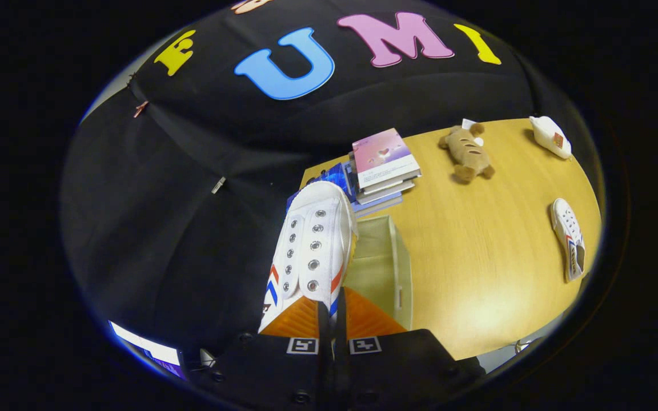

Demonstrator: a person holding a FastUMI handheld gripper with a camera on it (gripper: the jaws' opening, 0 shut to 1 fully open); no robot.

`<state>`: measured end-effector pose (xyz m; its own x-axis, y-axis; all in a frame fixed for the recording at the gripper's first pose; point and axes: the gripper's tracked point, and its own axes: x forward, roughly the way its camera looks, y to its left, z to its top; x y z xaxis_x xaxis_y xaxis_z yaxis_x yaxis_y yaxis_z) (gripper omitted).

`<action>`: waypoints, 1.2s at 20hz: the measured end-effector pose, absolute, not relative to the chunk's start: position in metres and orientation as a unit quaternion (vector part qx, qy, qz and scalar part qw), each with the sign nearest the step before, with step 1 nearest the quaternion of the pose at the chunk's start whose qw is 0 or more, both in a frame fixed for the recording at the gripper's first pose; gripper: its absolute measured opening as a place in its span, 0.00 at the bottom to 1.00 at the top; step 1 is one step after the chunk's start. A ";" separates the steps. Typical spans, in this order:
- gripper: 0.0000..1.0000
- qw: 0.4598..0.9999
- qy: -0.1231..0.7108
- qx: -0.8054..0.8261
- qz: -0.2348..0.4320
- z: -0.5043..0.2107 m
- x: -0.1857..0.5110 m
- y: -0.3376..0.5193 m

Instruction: Open the storage box then place both shoes into the box .Put the left shoe in first, then the right shoe, with the right side of both shoes facing outward in a uniform manner.

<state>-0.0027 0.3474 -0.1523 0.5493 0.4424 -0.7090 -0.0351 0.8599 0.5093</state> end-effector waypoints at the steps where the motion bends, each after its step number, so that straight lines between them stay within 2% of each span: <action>1: 0.05 0.848 0.459 0.223 0.140 -0.162 -0.003 0.358; 9: 0.05 0.837 0.498 0.199 0.112 -0.223 0.003 0.393; 13: 0.05 0.836 0.498 0.205 0.103 -0.228 0.000 0.399; 23: 0.05 0.817 0.523 0.209 0.125 -0.258 -0.018 0.417; 24: 0.10 0.816 0.516 0.219 0.142 -0.256 -0.012 0.424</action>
